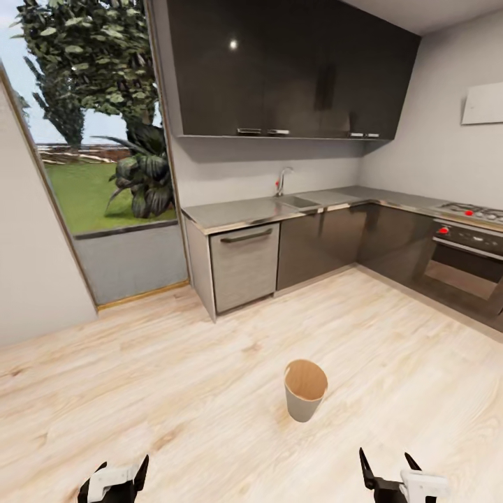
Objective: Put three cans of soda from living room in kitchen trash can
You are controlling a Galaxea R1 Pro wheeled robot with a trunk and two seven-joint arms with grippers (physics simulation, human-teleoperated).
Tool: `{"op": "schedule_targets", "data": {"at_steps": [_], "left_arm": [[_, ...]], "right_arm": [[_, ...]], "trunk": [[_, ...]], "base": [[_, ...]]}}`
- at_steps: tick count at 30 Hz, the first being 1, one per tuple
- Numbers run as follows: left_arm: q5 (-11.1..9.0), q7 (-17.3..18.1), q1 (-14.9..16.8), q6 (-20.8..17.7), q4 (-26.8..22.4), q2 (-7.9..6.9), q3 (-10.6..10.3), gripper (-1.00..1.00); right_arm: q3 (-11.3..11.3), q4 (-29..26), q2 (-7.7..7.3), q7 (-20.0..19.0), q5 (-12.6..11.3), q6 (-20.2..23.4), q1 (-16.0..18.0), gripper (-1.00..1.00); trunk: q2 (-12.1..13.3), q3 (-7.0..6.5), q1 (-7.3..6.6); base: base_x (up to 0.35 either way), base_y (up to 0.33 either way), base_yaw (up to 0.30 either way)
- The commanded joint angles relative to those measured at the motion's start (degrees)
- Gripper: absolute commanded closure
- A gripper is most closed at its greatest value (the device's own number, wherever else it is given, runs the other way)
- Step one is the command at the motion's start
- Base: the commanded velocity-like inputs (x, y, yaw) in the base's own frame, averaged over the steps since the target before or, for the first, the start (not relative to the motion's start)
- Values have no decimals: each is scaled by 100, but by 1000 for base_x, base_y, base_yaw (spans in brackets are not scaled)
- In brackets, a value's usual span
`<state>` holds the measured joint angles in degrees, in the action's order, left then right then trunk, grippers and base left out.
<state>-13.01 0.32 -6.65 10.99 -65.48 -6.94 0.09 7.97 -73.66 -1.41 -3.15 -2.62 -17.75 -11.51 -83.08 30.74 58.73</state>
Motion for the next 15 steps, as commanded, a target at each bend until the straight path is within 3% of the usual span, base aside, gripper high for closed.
{"op": "schedule_targets", "data": {"at_steps": [1,15], "left_arm": [[0,1,-1,0,0,0,0,-100],[0,3,2,0,-3,0,0,-100]], "right_arm": [[1,0,0,1,0,0,0,-100],[-21,1,8,16,1,0,0,-100]], "trunk": [[0,0,0],[0,0,0]], "base": [[286,-145,1],[286,-42,13]]}}
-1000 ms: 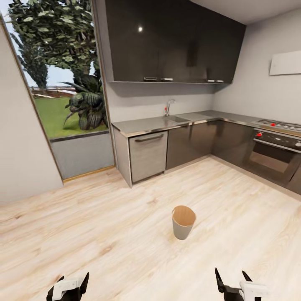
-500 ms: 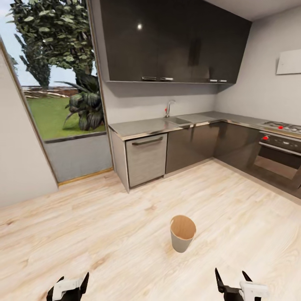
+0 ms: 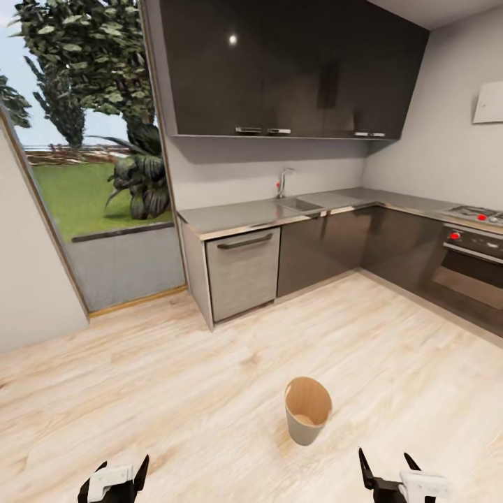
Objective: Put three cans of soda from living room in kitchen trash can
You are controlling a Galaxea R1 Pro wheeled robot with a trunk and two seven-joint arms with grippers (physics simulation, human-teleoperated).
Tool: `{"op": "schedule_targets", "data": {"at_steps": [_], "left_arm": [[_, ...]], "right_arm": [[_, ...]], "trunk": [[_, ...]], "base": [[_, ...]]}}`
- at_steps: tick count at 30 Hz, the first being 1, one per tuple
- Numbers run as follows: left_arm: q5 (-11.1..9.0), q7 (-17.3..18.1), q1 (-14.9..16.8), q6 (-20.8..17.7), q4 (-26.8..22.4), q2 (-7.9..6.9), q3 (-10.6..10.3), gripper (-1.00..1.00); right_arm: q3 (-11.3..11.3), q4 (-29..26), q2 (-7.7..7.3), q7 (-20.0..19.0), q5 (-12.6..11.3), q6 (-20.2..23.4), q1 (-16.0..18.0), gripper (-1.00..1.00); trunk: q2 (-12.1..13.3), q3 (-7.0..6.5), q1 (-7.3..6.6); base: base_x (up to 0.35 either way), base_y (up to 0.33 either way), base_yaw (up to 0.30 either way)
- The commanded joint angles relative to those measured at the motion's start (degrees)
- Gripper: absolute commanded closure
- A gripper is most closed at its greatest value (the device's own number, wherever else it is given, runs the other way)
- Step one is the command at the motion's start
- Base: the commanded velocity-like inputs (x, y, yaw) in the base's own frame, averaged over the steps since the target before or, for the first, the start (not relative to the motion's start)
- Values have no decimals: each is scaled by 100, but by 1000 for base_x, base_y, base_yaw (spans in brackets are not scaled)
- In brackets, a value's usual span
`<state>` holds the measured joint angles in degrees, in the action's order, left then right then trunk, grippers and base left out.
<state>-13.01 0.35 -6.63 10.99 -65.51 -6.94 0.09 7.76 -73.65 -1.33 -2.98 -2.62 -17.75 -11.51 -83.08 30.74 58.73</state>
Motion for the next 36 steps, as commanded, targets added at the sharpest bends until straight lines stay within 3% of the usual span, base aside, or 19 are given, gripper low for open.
{"op": "schedule_targets", "data": {"at_steps": [1,21,36], "left_arm": [[0,0,1,0,1,0,0,-100],[0,0,-3,0,-5,0,0,-100],[0,-2,-3,0,-5,0,0,-100]], "right_arm": [[-1,0,0,2,1,0,0,-100],[-11,15,-3,3,14,0,1,-100],[-12,37,-7,0,16,0,1,-100]], "trunk": [[0,0,0],[0,0,0],[0,0,0]], "base": [[286,-2,103],[286,-6,196],[284,-111,166]]}}
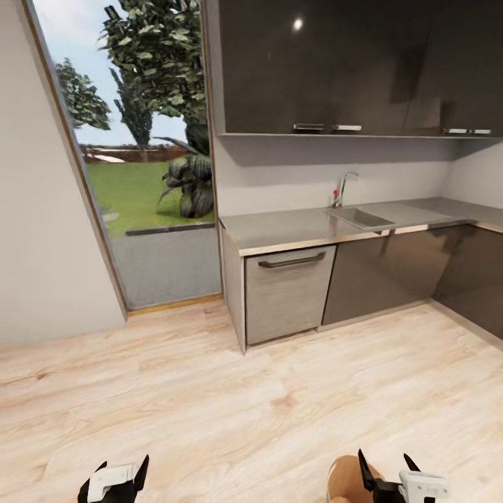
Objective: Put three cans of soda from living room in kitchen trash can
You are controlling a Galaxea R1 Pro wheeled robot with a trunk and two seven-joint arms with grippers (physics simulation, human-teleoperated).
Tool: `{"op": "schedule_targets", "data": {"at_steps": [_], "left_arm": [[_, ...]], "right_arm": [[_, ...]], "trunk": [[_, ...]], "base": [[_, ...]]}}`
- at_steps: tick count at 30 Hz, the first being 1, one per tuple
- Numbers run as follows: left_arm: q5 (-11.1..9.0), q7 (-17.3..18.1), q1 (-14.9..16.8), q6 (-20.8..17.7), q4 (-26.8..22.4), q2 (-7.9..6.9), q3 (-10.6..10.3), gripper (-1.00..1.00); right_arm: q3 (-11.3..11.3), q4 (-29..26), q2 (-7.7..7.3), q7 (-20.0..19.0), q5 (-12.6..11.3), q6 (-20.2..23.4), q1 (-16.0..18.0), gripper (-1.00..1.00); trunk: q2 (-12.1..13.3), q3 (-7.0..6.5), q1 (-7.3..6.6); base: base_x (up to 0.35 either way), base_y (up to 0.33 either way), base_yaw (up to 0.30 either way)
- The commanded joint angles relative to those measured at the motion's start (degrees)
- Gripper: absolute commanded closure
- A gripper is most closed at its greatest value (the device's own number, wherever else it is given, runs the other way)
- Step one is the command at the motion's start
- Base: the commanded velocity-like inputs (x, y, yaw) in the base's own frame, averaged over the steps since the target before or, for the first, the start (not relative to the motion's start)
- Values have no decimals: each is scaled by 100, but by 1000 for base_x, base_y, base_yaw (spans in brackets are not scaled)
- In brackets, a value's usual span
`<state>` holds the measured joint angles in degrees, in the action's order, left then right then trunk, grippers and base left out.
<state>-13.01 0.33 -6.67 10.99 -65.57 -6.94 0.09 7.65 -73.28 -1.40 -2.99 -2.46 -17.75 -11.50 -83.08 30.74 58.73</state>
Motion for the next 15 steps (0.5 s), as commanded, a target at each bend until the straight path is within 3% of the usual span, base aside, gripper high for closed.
{"op": "schedule_targets", "data": {"at_steps": [1,7,15], "left_arm": [[0,0,0,0,0,0,0,-100],[-4,1,1,16,0,0,0,-100],[-8,2,1,24,0,0,0,-100]], "right_arm": [[0,0,0,0,0,0,0,-100],[6,5,-1,0,-12,0,-1,-100],[14,30,-6,0,-25,0,-1,-100]], "trunk": [[0,0,0],[0,0,0],[0,0,0]], "base": [[256,-175,28],[160,-156,10],[27,-28,1]]}}
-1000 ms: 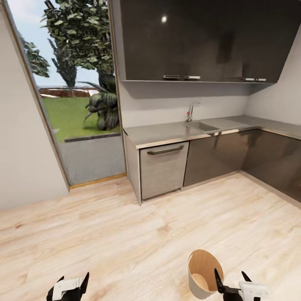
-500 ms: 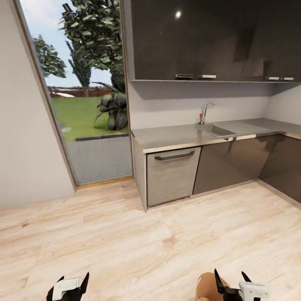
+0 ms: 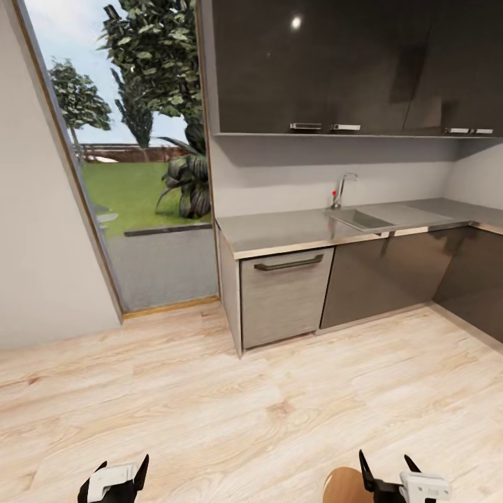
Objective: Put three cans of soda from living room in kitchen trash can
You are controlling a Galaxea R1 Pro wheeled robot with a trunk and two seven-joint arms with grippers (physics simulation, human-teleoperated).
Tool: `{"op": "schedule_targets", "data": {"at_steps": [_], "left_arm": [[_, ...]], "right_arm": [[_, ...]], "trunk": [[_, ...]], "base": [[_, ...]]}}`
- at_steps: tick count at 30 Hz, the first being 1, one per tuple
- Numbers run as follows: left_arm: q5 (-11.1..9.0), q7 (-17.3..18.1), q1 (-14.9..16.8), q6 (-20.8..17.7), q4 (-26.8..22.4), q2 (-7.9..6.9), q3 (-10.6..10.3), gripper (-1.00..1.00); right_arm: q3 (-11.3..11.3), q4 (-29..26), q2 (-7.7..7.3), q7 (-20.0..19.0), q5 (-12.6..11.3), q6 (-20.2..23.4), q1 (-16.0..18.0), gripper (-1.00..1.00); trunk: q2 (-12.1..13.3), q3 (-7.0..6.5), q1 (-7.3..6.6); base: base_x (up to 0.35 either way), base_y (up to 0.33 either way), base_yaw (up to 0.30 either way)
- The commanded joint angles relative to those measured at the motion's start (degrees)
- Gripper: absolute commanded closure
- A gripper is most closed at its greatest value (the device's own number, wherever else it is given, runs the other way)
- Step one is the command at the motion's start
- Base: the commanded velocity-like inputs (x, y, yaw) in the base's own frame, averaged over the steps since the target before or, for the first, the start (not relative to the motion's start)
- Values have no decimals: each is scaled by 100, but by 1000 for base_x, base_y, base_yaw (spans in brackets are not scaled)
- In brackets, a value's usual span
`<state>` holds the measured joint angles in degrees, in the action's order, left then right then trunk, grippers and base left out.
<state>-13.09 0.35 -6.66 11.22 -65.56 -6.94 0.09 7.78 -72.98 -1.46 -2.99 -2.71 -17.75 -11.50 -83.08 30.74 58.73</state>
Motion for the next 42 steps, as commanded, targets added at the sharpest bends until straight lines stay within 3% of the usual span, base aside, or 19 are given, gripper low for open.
{"op": "schedule_targets", "data": {"at_steps": [1,15,18,19,22,23,25,30,31,34,35,36,37,38,40,42], "left_arm": [[0,0,0,1,0,0,0,-100],[0,0,-2,-9,3,0,0,-100],[2,7,0,-30,18,0,11,-100],[4,12,2,-50,26,0,21,-100],[8,12,3,-63,36,0,17,-100],[11,11,3,-68,47,0,8,-100],[13,10,3,-68,55,0,2,-100],[16,9,6,-68,65,0,-8,-100],[16,9,6,-68,67,0,-11,-100],[20,9,6,-68,70,0,-14,-100],[22,9,7,-68,75,0,-15,-100],[23,9,7,-68,75,0,-16,-100],[26,9,7,-68,77,0,-17,-100],[28,9,7,-68,78,0,-19,-100],[28,9,7,-68,71,0,-20,-100],[16,9,7,-68,58,0,-24,-100]], "right_arm": [[1,8,-1,-2,-2,0,0,-100],[178,419,-73,-32,-38,28,86,-100],[218,475,-88,-3,-39,80,202,-100],[411,540,-131,-16,-41,267,469,-100],[695,594,-174,-43,-42,821,786,-100],[843,616,-212,-69,-40,1413,1054,-100],[942,629,-291,-106,-39,2088,1392,-100],[1060,683,-560,-159,-37,3622,2239,-100],[1074,740,-646,-158,-32,4183,2562,-100],[1084,837,-713,-160,-21,4724,2910,-100],[1092,1032,-814,-171,-14,5232,3308,-100],[1082,1193,-885,-175,-12,5470,3528,-100],[1031,2279,-1207,-160,12,6119,4449,-100],[963,3037,-1347,-132,51,6283,4990,-100],[852,3841,-1480,-113,157,6388,5596,-100],[656,5174,-1716,-87,512,6497,6694,-100]], "trunk": [[0,0,0],[0,0,0],[-120,54,66],[-160,72,88],[-281,126,154],[-321,144,176],[-401,180,220],[-602,269,329],[-642,287,351],[-762,341,417],[-802,359,439],[-842,377,461],[-882,395,483],[-922,413,505],[-1003,449,549],[-1083,485,593]], "base": [[7,-8,0],[1,-1,0],[0,0,0],[0,0,0],[0,0,0],[0,0,0],[0,0,0],[0,0,0],[0,0,0],[0,0,0],[0,0,0],[0,0,0],[0,0,0],[0,0,0],[0,0,0],[0,0,0]]}}
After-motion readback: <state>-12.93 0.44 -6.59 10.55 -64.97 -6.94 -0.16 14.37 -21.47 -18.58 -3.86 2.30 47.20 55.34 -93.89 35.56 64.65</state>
